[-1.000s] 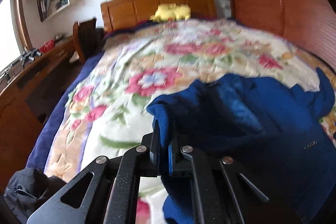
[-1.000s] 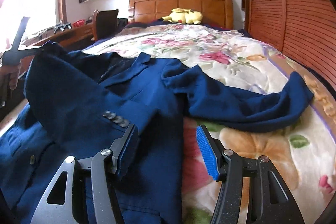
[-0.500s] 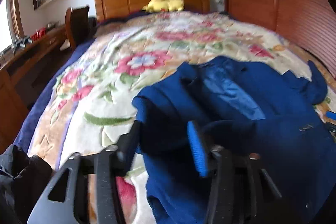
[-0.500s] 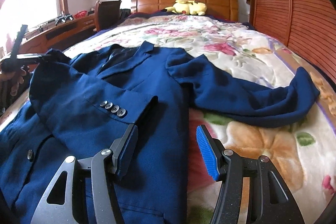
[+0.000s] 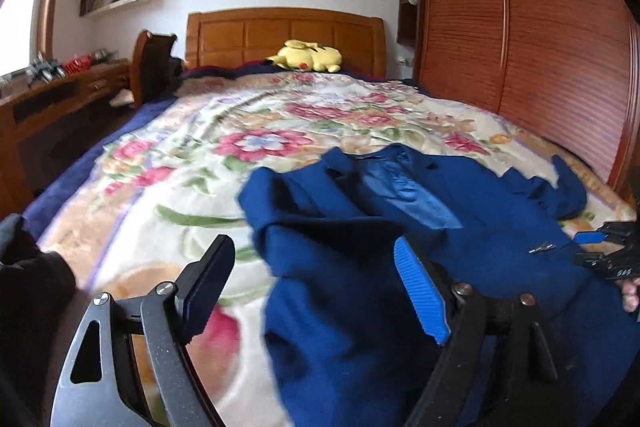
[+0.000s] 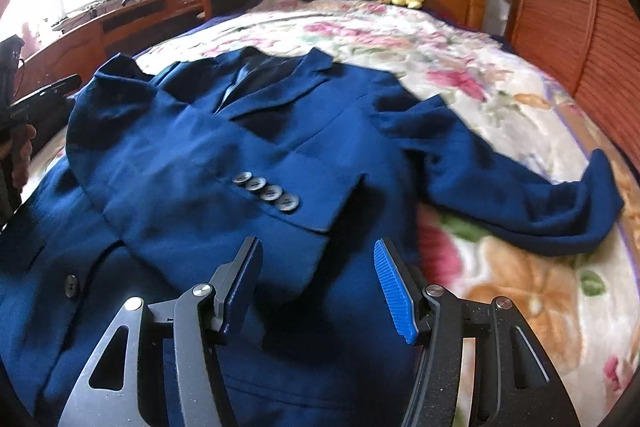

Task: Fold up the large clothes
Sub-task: 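Reach the right gripper to the outstretched jacket sleeve and close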

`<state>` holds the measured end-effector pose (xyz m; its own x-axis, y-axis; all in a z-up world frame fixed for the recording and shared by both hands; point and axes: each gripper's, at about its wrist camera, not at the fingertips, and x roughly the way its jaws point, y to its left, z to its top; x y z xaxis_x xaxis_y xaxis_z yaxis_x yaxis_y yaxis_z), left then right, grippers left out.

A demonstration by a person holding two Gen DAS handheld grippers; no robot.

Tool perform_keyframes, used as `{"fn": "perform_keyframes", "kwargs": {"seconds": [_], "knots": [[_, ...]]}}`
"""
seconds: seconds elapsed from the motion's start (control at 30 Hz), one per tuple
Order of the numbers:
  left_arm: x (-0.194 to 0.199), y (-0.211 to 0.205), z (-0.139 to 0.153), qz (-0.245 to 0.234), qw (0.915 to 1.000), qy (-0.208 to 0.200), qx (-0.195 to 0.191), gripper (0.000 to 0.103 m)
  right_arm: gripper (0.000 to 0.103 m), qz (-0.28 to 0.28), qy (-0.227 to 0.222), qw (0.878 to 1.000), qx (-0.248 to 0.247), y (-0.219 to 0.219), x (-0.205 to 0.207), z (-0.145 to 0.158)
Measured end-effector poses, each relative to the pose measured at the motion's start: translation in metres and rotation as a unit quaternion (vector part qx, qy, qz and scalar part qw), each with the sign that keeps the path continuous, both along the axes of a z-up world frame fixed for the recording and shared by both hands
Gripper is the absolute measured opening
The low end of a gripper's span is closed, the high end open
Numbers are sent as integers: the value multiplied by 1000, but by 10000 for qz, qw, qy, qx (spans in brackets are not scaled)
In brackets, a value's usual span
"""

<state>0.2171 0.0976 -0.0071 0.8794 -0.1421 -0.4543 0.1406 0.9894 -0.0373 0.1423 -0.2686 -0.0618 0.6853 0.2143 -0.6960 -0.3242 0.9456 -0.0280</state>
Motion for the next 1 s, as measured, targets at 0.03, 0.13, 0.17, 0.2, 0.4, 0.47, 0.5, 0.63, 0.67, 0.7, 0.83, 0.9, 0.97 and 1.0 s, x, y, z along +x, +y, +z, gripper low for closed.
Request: {"fn": "perform_keyframes", "kwargs": {"seconds": [0.03,0.13,0.17,0.2,0.4,0.47,0.5,0.63,0.67,0.7,0.83,0.9,0.97,1.0], "knots": [[0,1,0,56,10000,-37,67,83,60,-10,71,10000,-68,3,3,-2],[-3,8,-2,27,10000,-70,-11,83,60,-136,120,9996,-197,5,7,-5],[-2,10,-2,3,10000,-53,-63,83,60,-153,145,9996,-192,4,7,-6],[-3,11,-3,3,10000,-48,-77,83,60,-159,164,9995,-198,5,8,-7],[-8,14,-3,21,9999,-147,-69,83,52,32,194,9992,-337,11,8,-8],[-9,14,-4,30,9999,-154,-47,83,32,239,176,9987,-412,18,6,-9],[-9,15,-5,30,9999,-143,-49,83,24,275,134,9984,-483,19,5,-9],[-9,16,-7,7,9999,-97,-93,83,3,215,-205,9979,-568,9,-8,4],[-9,15,-7,-3,9999,-91,-94,83,3,81,-410,9977,-532,2,-15,13],[-9,15,-7,-17,9999,-82,-90,83,3,-93,-572,9972,-479,-6,-21,19],[-8,9,-10,-93,10000,-24,-7,83,3,-729,-735,9942,-303,-43,-35,33],[-8,5,-11,-137,9999,-17,75,83,3,-784,-514,9950,-335,-51,-35,25],[-9,4,-11,-163,9998,-29,118,83,3,-897,-476,9938,-444,-55,-37,19],[-9,3,-12,-174,9998,-22,128,83,4,-934,-463,9936,-433,-58,-38,18]]}}
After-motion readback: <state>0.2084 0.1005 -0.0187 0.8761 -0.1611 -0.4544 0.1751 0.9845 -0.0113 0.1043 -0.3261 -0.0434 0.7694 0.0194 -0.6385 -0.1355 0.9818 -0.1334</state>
